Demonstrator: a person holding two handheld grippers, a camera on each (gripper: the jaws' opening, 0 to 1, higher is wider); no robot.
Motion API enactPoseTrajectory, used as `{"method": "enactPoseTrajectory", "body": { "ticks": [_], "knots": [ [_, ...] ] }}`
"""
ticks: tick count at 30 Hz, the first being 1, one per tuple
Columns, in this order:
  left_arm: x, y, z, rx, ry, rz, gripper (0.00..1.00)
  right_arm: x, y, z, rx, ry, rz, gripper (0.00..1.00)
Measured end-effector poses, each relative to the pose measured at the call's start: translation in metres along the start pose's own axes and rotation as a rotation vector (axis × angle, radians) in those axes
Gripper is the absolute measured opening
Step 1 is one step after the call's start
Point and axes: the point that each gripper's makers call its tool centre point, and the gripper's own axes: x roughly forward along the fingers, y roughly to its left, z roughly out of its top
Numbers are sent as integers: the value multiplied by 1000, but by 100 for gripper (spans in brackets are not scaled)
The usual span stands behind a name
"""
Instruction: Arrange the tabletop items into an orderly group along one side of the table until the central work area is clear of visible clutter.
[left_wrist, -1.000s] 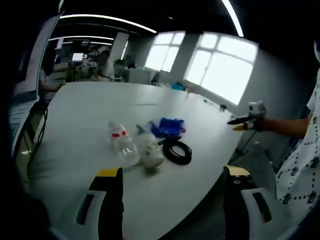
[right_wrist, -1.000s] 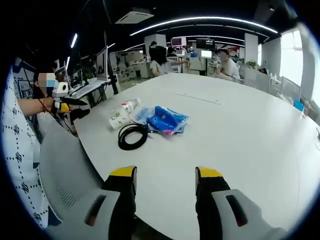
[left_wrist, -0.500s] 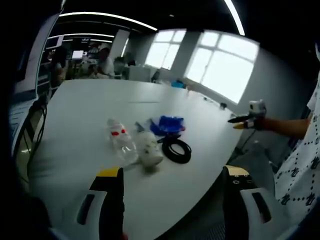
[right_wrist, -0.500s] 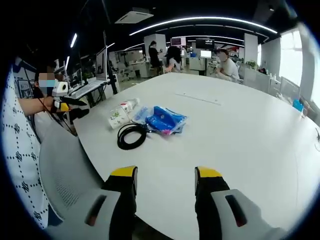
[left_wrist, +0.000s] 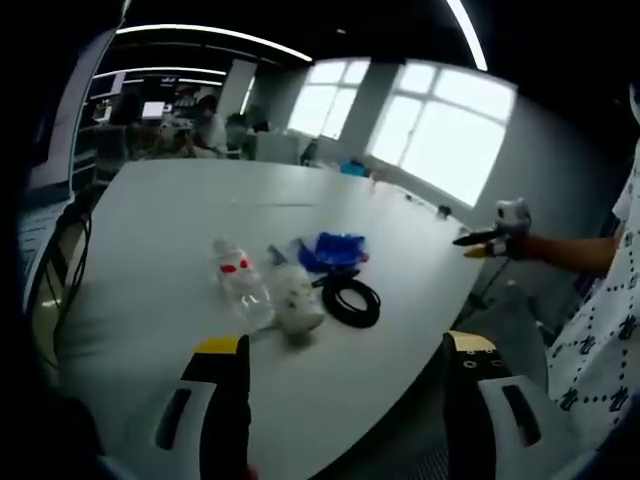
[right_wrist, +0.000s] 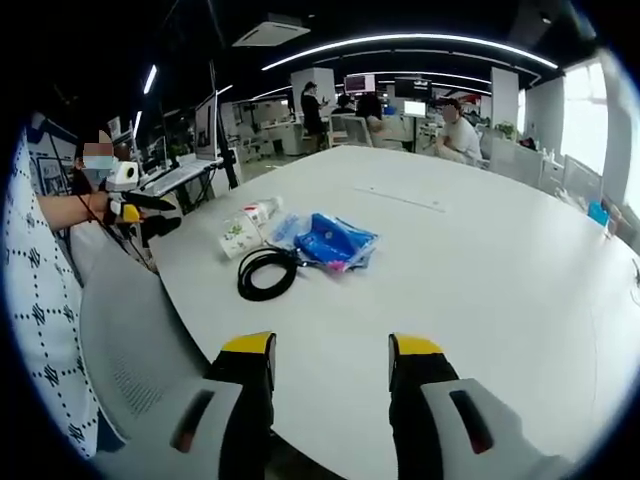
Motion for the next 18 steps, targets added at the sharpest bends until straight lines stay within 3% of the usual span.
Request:
{"method": "enactPoseTrajectory", "body": {
  "ticks": [18],
  "knots": [
    [2,2,-3,7,11,0,75,2,0,0,1,4,4,43]
  ]
}}
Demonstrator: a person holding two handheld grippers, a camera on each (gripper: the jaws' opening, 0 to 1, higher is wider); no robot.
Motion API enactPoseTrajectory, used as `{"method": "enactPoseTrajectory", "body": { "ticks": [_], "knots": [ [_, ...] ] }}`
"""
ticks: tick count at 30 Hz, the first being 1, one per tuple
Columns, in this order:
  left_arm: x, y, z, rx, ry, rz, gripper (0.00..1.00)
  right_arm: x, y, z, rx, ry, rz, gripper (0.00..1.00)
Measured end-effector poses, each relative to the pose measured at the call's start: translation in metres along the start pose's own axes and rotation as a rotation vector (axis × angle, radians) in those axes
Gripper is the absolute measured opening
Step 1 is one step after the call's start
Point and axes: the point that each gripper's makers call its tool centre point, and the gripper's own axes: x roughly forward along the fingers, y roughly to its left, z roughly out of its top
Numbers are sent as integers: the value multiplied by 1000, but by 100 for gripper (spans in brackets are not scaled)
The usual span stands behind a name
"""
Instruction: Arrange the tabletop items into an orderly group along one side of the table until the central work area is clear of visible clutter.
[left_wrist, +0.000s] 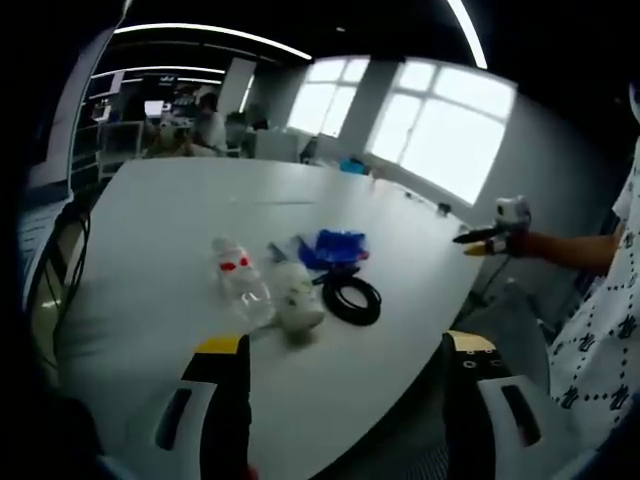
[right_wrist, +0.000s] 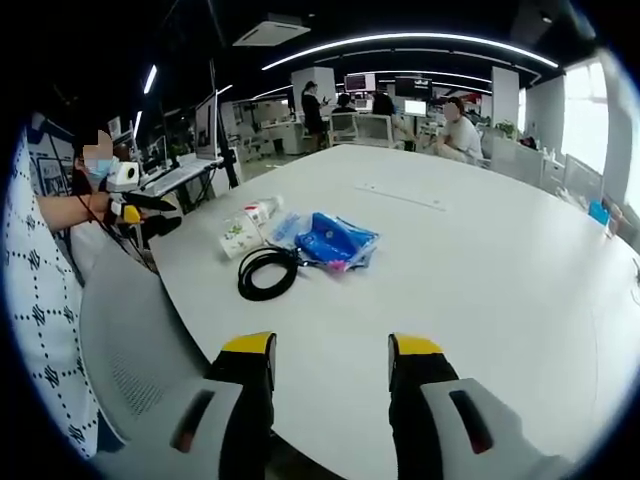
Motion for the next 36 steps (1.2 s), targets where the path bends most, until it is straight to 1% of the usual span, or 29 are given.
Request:
{"method": "enactPoseTrajectory", "body": {
  "ticks": [11,25,36],
  "knots": [
    [2,1,-1,-3,6,-3,74,5,1,2,-1,3,6,43],
    [6,2,2,-1,4,-6,73,11,-2,6,-7,3,11,43],
    [7,5,8,6,1,-12,72,18,-1,22,-25,-7,17,43]
  ]
}}
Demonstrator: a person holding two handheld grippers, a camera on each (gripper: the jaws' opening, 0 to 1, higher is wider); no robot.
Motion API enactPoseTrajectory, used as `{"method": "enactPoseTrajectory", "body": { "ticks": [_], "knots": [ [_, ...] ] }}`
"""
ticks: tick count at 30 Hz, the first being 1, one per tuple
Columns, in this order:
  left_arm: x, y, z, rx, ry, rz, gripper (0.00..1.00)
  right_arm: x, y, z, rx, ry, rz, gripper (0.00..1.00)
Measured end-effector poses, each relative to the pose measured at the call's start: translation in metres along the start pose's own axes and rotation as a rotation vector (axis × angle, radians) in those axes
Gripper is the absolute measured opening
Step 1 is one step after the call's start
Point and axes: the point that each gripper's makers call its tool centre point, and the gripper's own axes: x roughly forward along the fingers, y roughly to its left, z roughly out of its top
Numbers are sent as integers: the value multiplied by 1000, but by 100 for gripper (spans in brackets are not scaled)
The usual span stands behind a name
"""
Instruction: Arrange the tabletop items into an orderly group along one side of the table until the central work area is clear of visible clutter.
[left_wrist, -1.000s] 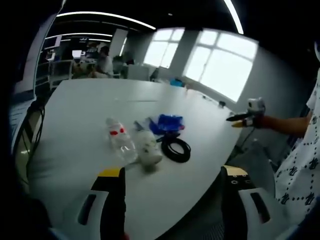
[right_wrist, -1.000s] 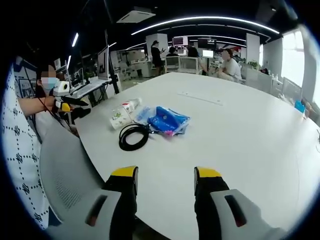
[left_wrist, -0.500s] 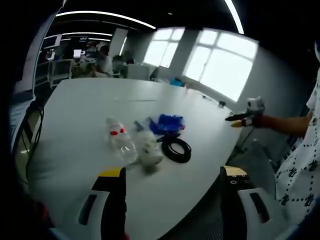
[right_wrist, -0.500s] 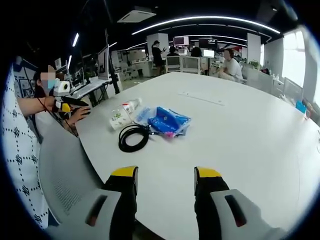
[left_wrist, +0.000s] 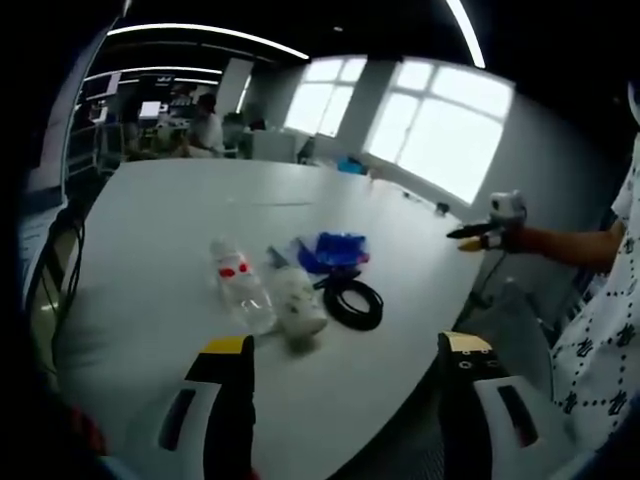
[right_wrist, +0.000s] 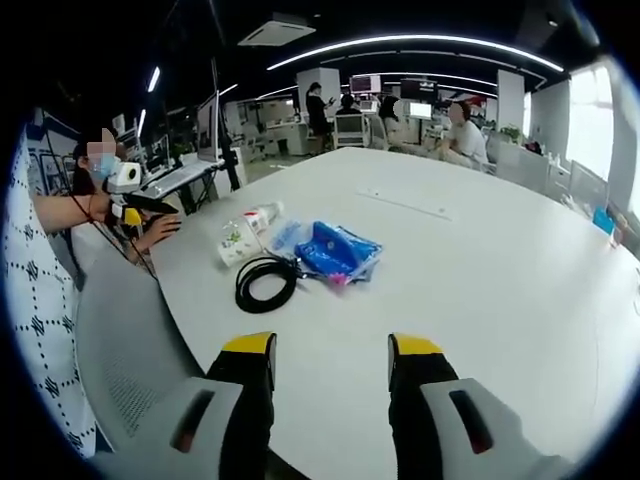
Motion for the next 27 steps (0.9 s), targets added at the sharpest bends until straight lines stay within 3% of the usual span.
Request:
{"method": "enactPoseTrajectory", "body": {
  "ticks": [27],
  "knots": [
    [1,5,9,7,-7,-6,70,31,14,47,-62,-35,60,42]
  ]
}}
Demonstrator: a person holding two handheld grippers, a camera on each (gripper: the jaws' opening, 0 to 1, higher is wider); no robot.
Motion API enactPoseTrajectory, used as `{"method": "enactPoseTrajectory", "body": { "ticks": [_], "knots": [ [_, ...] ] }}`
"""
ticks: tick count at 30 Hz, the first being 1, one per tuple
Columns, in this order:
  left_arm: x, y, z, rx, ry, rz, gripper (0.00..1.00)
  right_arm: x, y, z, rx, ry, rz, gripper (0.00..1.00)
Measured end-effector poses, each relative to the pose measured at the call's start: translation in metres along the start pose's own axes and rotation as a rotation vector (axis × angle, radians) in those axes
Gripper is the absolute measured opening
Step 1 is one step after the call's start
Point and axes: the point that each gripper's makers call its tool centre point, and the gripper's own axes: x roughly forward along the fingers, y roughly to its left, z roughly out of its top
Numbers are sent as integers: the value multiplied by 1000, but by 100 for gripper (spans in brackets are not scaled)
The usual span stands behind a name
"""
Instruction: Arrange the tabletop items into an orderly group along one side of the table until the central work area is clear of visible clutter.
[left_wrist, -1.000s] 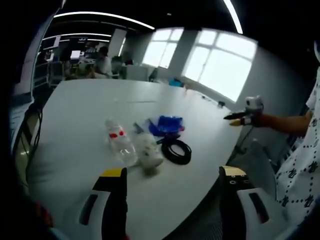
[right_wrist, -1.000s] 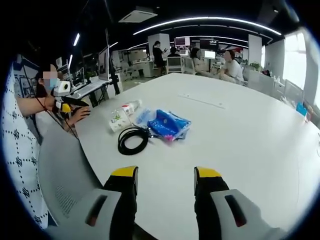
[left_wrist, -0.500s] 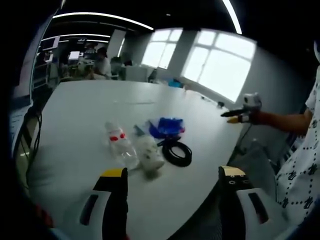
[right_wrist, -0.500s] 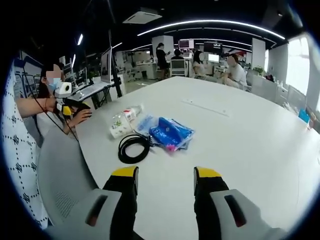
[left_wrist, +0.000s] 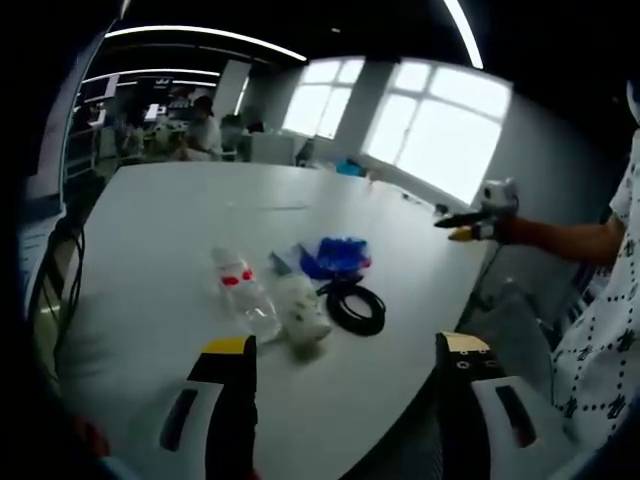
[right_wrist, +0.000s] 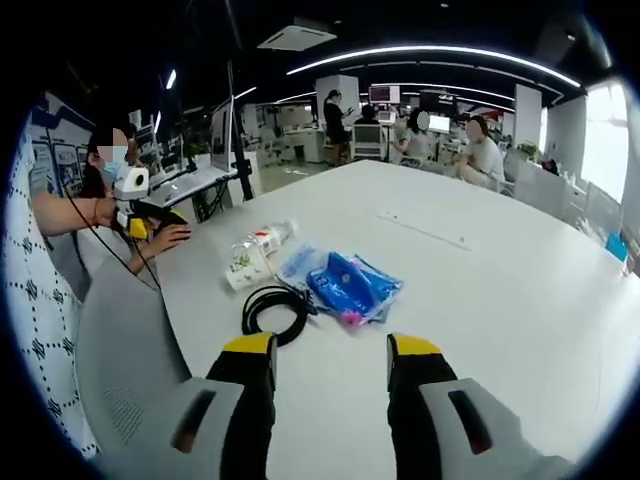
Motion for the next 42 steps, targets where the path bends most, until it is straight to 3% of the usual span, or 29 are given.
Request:
{"method": "enactPoseTrajectory", "body": {
  "ticks": [15,42],
  "knots": [
    [-1,4,3,-1,-7,-4,69,31,18,30,-45,-13,64,41],
    [3,9,8,-9,-23,-13,67,79,40,63,-101,-27,155,40]
  ]
}}
